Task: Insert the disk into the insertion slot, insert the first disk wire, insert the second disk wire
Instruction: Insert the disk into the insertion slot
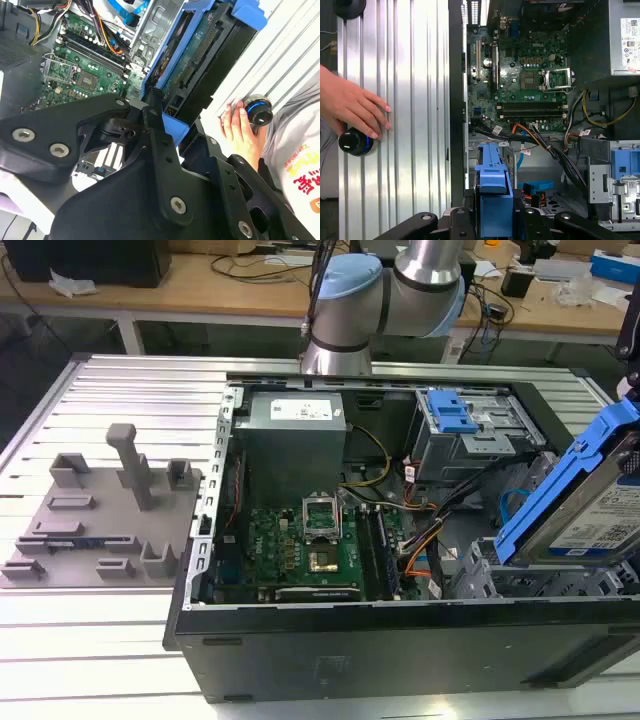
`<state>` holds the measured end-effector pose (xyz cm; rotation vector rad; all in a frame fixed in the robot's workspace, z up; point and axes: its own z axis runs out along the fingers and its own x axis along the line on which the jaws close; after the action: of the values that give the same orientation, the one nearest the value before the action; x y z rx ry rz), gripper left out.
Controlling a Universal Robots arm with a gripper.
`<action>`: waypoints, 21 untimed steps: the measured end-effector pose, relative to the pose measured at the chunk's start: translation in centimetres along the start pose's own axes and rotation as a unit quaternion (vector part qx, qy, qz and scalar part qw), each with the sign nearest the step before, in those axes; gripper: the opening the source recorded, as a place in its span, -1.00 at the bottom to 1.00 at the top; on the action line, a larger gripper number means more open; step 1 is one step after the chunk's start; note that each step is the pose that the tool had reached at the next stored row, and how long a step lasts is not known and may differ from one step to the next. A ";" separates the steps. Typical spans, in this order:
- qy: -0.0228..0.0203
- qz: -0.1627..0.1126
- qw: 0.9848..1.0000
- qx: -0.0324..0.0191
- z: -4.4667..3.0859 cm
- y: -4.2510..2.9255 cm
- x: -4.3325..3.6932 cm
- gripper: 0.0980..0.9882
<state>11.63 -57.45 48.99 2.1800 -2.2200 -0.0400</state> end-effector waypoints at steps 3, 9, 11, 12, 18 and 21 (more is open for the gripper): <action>0.000 0.000 1.000 0.000 0.00 0.00 0.00 -0.40; 0.000 0.000 1.000 0.000 0.00 0.00 0.00 -0.40; 0.000 0.000 1.000 0.000 0.00 0.00 0.00 -0.40; 0.000 0.000 1.000 0.000 0.00 0.00 0.00 -0.40; -0.019 -0.003 1.000 0.007 0.00 0.13 0.00 -0.40; -0.025 -0.004 1.000 0.010 0.00 0.16 0.00 -0.40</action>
<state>11.46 -57.45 48.99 2.2218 -2.2466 -0.0732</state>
